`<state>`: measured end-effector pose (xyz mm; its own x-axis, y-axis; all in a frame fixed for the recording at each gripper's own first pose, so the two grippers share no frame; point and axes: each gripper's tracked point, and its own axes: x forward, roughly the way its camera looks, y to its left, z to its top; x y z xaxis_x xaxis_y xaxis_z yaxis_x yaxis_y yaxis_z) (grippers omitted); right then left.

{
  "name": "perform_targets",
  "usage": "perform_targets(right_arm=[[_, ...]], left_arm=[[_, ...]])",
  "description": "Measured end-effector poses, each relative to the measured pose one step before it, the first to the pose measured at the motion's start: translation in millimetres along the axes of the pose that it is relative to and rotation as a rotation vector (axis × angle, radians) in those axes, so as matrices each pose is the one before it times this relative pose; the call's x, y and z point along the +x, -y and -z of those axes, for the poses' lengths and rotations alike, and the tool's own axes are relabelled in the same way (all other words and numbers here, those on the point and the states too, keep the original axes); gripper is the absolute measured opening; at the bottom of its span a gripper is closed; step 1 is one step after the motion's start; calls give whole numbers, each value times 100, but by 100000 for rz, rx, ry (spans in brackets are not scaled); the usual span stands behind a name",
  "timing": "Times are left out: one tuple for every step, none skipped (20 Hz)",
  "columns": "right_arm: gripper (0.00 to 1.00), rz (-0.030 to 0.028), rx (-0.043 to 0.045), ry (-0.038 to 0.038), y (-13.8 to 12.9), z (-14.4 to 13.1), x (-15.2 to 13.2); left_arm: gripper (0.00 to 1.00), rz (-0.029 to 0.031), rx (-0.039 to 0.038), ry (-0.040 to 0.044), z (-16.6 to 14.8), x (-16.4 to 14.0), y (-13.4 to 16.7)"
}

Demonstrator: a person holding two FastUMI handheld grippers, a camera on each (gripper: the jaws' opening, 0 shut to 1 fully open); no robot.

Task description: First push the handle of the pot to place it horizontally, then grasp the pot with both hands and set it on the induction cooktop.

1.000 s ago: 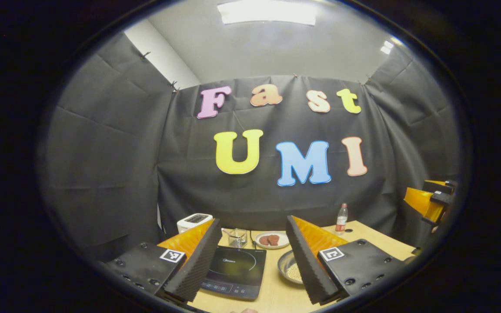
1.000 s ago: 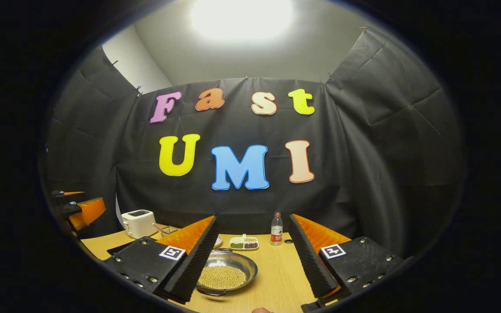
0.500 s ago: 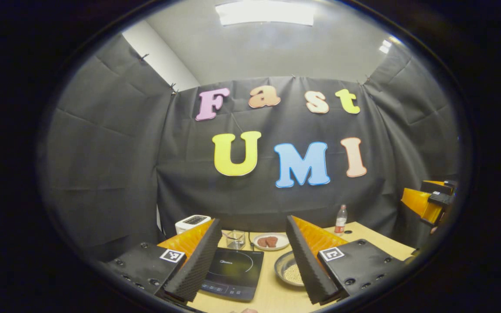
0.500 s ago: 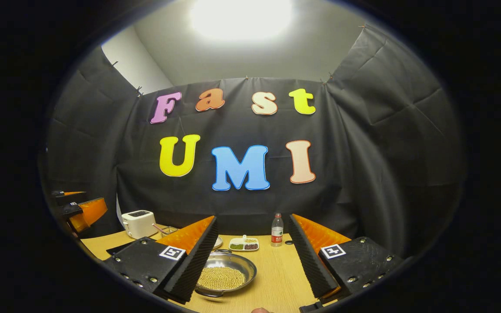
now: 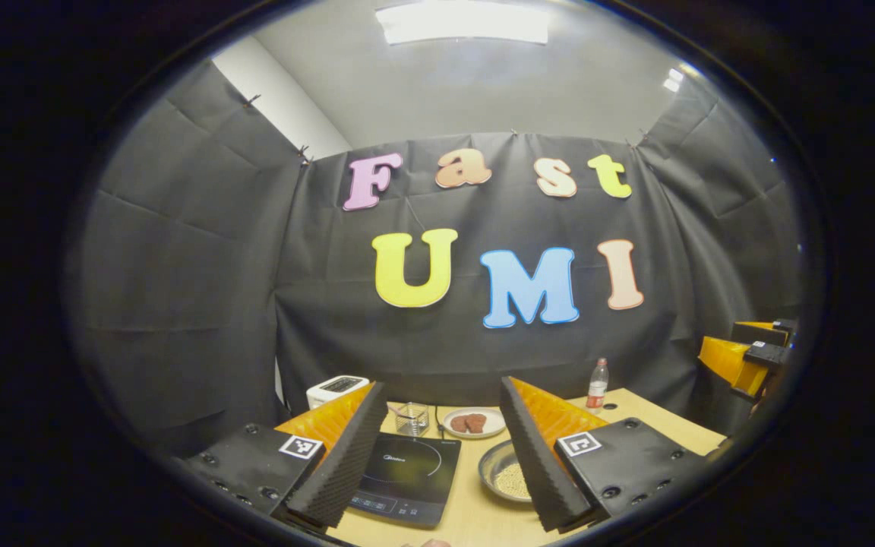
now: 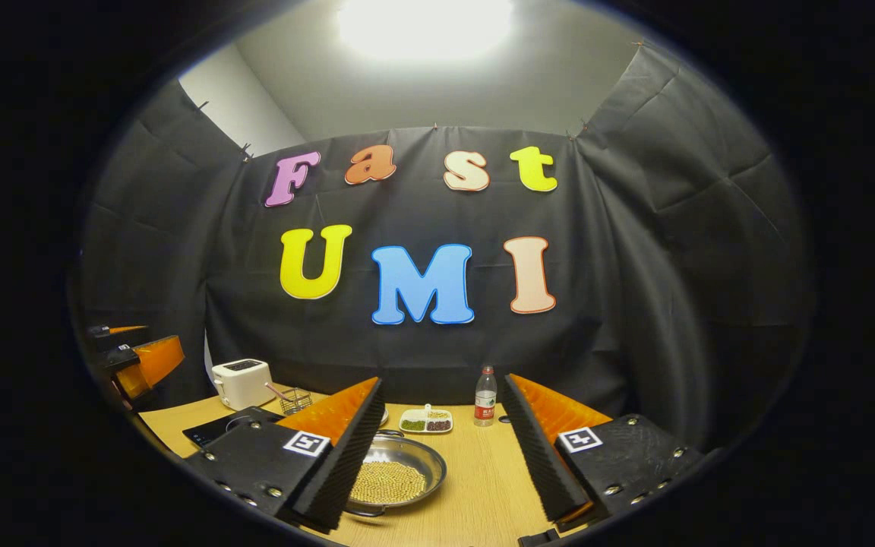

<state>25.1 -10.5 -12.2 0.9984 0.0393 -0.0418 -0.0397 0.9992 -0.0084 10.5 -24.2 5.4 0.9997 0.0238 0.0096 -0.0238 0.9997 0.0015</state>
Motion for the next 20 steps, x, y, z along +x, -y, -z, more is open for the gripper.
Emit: perform_targets(right_arm=[[84, 271, -170, -205, 77, -45, 167], [80, 893, -339, -268, 193, 129, 162], [74, 825, -77, 91, 108, -10, 104], [74, 140, 215, 29, -59, -71, -36], [60, -679, 172, -634, -253, 26, 76], [60, -857, -134, -1069, -222, 418, 76], [60, -216, -755, -599, 23, 149, 68], [60, 3499, 114, 1078, 1062, -450, -18], [37, -300, 788, 1009, 220, -545, 61], [15, -512, 250, -327, -264, 354, -5], [14, -880, -162, -232, -86, 196, 270], [14, -1414, -885, -329, -227, 19, -50], [14, 4394, -164, 1623, 999, -112, -30], [11, -1050, 347, 1001, 367, -649, 270], [2, -1298, 129, -212, -190, 295, -155], [3, -1035, 593, -72, -2, -400, 53], [0, -2375, 319, -201, 41, 918, 1981], [0, -1974, 28, -586, -540, -101, -1474], [0, -1685, 74, -386, -83, 72, -113], [0, -1399, 440, -51, -183, 54, 166]], left_arm=[[94, -294, 219, 86, -93, 81, -47], [97, -302, 442, 158, 16, 101, -109], [98, -201, 297, 267, -125, 29, -62], [99, -174, 60, 162, -39, 136, 27], [99, -181, -75, 12, -100, 54, -94], [99, -192, -146, -49, 179, -97, 84], [99, -215, -96, -142, -82, -3, 18], [99, -787, 81, 214, -5, 55, -184], [99, -415, 117, 411, -198, 67, 18], [99, -455, -13, 118, -9, -178, 69], [99, -93, -333, 36, -31, -111, 96], [99, -43, -28, -84, 90, 8, 285], [99, -452, 439, 39, -36, -153, 60], [99, -331, 505, 162, -121, -88, 72], [99, -250, 176, 31, -49, -78, 201], [96, -41, -280, -53, 62, -62, 351], [96, -275, -120, -42, -10, -69, 281], [96, -800, 103, -70, -32, -107, 52], [96, -747, -79, 93, -90, -125, 187], [99, -743, 116, 161, 93, -194, 229]])
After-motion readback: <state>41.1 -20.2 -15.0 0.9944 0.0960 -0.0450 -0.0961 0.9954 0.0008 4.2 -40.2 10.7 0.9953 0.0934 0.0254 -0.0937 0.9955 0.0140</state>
